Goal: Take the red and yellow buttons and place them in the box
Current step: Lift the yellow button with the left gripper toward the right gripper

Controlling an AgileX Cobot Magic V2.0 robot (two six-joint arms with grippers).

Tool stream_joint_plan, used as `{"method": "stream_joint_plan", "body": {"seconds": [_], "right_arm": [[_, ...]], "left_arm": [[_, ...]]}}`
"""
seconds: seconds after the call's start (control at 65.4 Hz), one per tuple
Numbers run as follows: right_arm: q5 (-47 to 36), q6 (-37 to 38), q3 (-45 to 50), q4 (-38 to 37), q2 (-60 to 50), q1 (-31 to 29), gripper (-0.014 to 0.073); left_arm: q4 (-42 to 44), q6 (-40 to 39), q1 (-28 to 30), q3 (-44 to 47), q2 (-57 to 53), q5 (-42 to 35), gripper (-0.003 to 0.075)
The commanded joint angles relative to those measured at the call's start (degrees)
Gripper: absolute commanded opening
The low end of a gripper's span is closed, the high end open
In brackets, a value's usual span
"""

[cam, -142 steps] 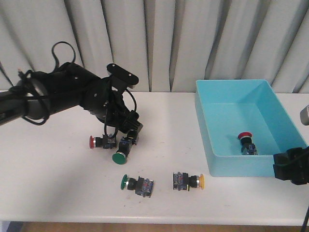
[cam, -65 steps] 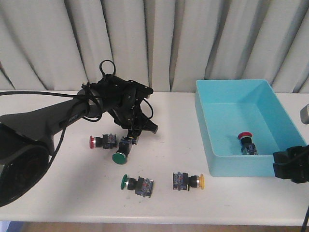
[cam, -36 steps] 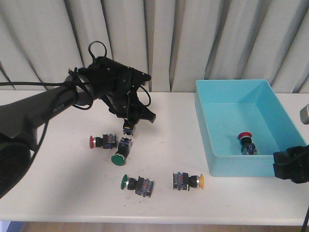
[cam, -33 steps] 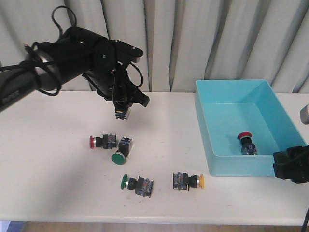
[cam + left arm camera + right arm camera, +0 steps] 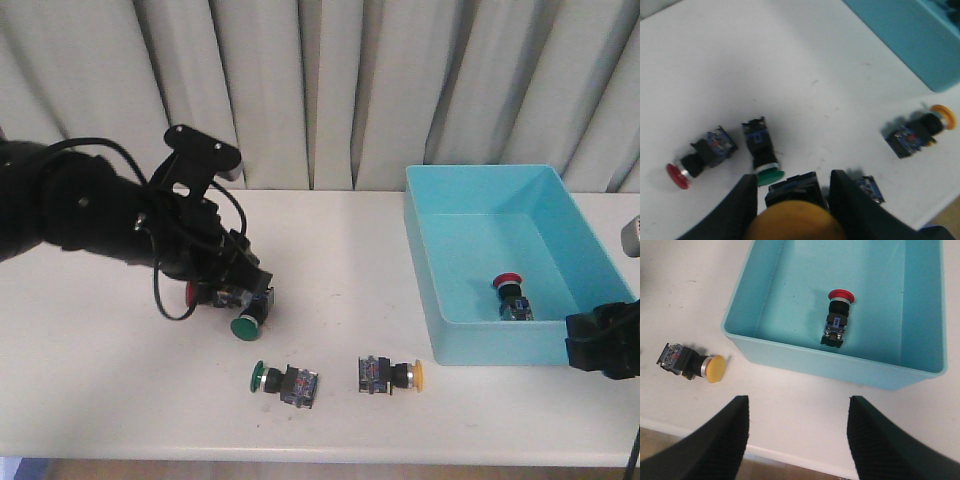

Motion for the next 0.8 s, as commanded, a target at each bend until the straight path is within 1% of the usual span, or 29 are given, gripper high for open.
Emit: {"method": "stream_joint_plan", "body": {"seconds": [0.0,0.046,0.092,0.107,0.214,0.275,0.382,0.428,0.52,0.627,0.642,0.704,0.78], "right_arm": [[-3.12,-0.71,-1.46,0.29,-0.85,-0.22,0.0436],[-3.02,-0.79,-1.46,0.34,-0.85,-0.22,0.0436],[-2.81,-0.84,-1.46,0.34,-0.85,-0.22,0.0436],[-2.64,-0.91,-1.46,0.34,-0.85,-0.22,0.0436],[-1.55,-2.59,-1.46,0.90,-0.85,-0.22,0.0436],[-1.03,-4.29,-1.52,2.37,-0.74,-0.22,0.0439],[1.18,-11.62,-2.37,8.70,0.39,-0.22,0.0471],[3.54,-17.10,-3.67,12.84,1.52,-0.22,0.0500],[9.29,-25.55,-6.98,20.49,4.70,-0.22,0.0552],[16.27,-38.75,-10.55,26.46,9.25,-0.09,0.0573],[17.04,-41.69,-10.92,27.14,9.84,0.08,0.0573],[19.40,-50.00,-12.27,30.04,12.29,2.13,0.0573],[18.82,-58.27,-13.31,32.42,14.79,6.51,0.0566]], "left_arm": [[-13.34,10.99,-0.29,3.50,-5.83,-6.83,0.0164],[-19.49,16.70,-0.29,5.03,-6.83,-6.67,0.0164],[-25.49,24.59,-0.29,5.71,-7.09,-5.60,0.0164],[-28.52,26.99,-0.29,5.77,-7.09,-4.93,0.0164],[-42.54,45.84,-0.29,5.77,-6.34,0.64,0.0164],[-48.12,56.30,-0.29,5.77,-5.98,3.35,0.0164],[-54.62,70.34,-0.29,5.77,-5.32,6.94,0.0164],[-56.40,73.62,-0.29,5.77,-5.13,8.12,0.0164],[-58.42,78.24,-0.29,5.71,-4.87,10.41,0.0164],[-60.18,82.40,-0.29,5.71,-4.63,12.22,0.0164],[-60.36,82.82,-0.29,5.71,-4.63,12.36,0.0164],[-61.31,84.41,-0.29,5.71,-4.63,12.62,0.0164],[-61.48,86.68,-0.29,5.71,-4.63,13.10,0.0164]]}}
